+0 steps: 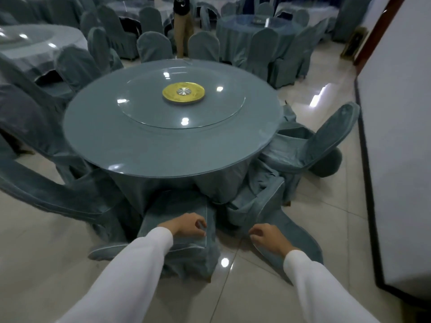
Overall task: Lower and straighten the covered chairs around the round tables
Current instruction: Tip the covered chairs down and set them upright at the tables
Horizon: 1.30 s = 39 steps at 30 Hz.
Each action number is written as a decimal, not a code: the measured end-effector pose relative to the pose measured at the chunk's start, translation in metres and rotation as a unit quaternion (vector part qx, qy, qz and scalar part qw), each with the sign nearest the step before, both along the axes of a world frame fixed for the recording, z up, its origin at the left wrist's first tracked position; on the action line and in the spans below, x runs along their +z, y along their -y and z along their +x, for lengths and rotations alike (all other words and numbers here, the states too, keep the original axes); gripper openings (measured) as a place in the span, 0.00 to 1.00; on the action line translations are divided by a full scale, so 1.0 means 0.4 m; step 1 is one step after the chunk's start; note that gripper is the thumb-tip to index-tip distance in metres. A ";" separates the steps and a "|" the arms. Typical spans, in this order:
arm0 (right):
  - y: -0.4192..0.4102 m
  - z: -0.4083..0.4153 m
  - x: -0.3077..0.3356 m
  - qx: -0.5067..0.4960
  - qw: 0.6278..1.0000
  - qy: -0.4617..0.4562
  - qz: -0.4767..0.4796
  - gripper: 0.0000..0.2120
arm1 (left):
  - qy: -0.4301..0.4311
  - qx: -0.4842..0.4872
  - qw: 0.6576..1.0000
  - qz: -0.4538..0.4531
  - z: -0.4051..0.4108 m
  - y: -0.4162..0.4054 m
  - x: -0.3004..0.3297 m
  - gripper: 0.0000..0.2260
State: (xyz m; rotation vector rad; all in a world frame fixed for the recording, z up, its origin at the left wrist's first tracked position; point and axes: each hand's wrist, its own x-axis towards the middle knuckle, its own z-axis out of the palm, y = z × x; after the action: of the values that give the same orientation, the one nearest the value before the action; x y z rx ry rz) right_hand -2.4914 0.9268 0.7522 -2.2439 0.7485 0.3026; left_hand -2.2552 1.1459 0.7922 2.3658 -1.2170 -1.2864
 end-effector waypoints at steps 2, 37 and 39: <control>0.079 -0.075 0.002 -0.038 0.999 0.005 0.019 0.06 | 0.025 -0.015 1.000 0.000 -0.052 0.097 -0.008 0.14; 1.213 -0.330 -0.078 -0.183 0.980 -0.009 0.072 0.09 | -0.088 0.253 0.950 -0.158 -0.313 1.260 -0.228 0.10; 1.272 -0.342 -0.104 -0.155 0.985 -0.022 0.074 0.09 | -0.088 0.276 0.945 -0.150 -0.342 1.287 -0.237 0.10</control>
State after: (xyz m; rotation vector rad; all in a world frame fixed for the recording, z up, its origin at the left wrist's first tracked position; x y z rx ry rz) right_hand -2.6282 0.4182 0.7107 -1.9516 1.0488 0.2469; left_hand -2.3920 0.6311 0.6974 2.0957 -0.5777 -1.0112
